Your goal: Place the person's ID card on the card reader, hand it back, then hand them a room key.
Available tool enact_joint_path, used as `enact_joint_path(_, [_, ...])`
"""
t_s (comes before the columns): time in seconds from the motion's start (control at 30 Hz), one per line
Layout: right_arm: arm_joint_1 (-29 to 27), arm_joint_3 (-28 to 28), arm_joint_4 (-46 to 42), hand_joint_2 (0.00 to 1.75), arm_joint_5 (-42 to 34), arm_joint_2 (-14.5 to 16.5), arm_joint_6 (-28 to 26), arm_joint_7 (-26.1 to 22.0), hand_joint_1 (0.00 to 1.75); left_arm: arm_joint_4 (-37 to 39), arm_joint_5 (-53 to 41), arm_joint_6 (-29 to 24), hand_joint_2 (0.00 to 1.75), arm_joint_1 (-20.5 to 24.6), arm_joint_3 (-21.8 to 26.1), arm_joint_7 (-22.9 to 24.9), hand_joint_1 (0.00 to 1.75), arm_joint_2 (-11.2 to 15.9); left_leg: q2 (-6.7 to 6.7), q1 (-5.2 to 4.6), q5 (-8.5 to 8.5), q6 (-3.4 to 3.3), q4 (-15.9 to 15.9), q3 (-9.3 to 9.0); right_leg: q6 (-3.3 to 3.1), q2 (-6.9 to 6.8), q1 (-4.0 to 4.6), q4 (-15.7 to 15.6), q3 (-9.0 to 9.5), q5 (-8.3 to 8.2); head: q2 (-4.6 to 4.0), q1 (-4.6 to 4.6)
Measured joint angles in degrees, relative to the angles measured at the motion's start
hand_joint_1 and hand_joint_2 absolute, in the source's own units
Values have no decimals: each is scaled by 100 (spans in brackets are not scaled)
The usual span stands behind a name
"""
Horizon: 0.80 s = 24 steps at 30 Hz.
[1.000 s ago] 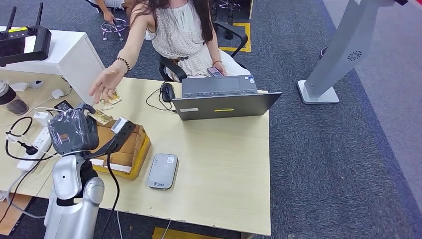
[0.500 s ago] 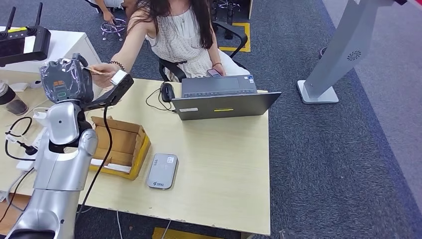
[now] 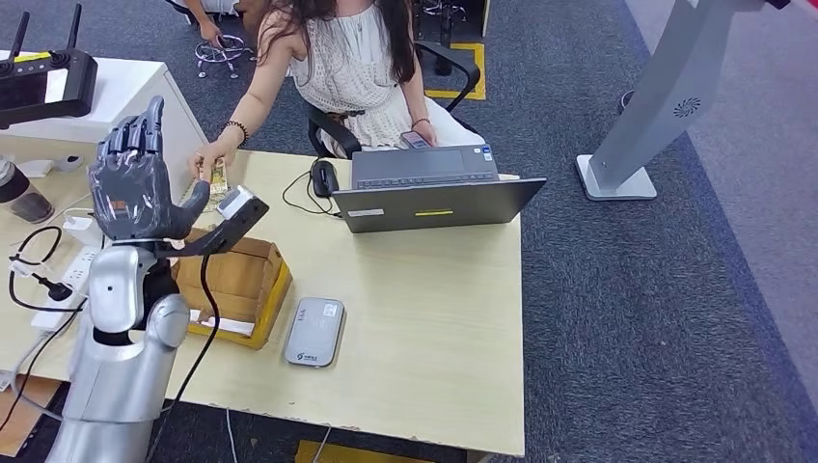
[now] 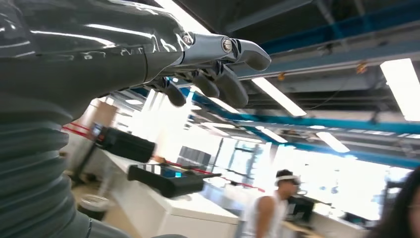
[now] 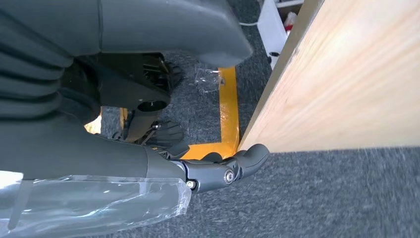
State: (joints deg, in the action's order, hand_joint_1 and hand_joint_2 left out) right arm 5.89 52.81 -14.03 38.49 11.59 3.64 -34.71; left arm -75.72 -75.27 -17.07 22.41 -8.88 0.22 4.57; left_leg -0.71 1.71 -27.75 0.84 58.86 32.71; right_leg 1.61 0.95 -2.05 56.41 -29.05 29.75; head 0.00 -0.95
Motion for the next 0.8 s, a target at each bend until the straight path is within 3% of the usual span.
enact_joint_path(0.1, [-117,159,-1,0,-253,-5,-24,-133,0,-1147,1502,-532,175,-1107,208,-989,0,-6,16,-1,-17,0,-2,1,-2,15,0,-1,-4,11,0,-1])
enact_joint_path(0.17, [-205,310,-2,0,-398,-15,-113,-174,0,-1804,3169,-626,175,-1950,597,-1933,0,-82,30,-1,-29,2,-4,-4,-5,25,0,-2,-7,20,0,-2])
enact_joint_path(0.27, [-304,553,-4,0,-488,-39,-277,-140,0,-2251,5685,462,175,-2821,1735,-3276,0,-442,23,2,-35,2,-4,-5,-7,13,1,-3,-16,34,0,-4])
enact_joint_path(0.33, [-328,676,-5,0,-487,-54,-311,-113,0,-2296,6198,1168,175,-3062,2567,-3736,0,-729,17,4,-33,3,-4,-5,-10,5,3,-2,-17,37,0,-5])
enact_joint_path(0.4, [-332,775,-5,0,-479,-61,-393,-53,0,-2279,6115,1644,175,-3150,3225,-3663,0,-952,10,4,-31,3,-4,-5,-11,-3,3,-1,-11,36,0,-7])
enact_joint_path(0.47, [-325,875,-4,0,-456,-62,-590,106,0,-1938,6351,2266,87,-3103,3882,-3227,0,-1080,4,1,-30,3,-7,-11,-11,-11,2,0,8,36,0,3])
enact_joint_path(0.53, [-324,961,-1,0,-390,-62,-836,354,0,-892,6512,2582,0,-2940,4706,-3056,0,-1010,15,-1,-29,5,-11,-28,-13,3,1,2,20,34,0,8])
enact_joint_path(0.6, [-337,1017,7,0,-278,-63,-1082,659,0,686,6269,2276,0,-2748,5574,-3119,0,-798,36,1,-30,8,-13,-42,-17,26,2,5,15,32,0,-5])
enact_joint_path(0.67, [-349,1049,22,0,-142,-65,-1305,1040,0,2193,6068,1706,0,-2601,6262,-2788,0,-651,44,2,-31,10,-13,-40,-20,34,2,6,9,32,0,-21])
enact_joint_path(0.7, [-349,1058,34,44,-78,-66,-1398,1259,0,2800,6000,1431,0,-2543,6515,-2449,0,-634,38,2,-31,10,-13,-36,-18,29,2,5,6,33,0,-25])
enact_joint_path(0.77, [-334,1070,64,131,23,-66,-1528,1669,0,3789,5880,1009,87,-2440,6881,-1736,0,-674,17,1,-31,9,-12,-27,-15,10,1,-4,4,36,0,-24])
enact_joint_path(0.8, [-328,1071,72,175,44,-65,-1554,1769,0,3999,5842,909,116,-2419,6951,-1562,0,-692,12,1,-31,9,-12,-25,-13,5,0,-7,3,37,0,-23])
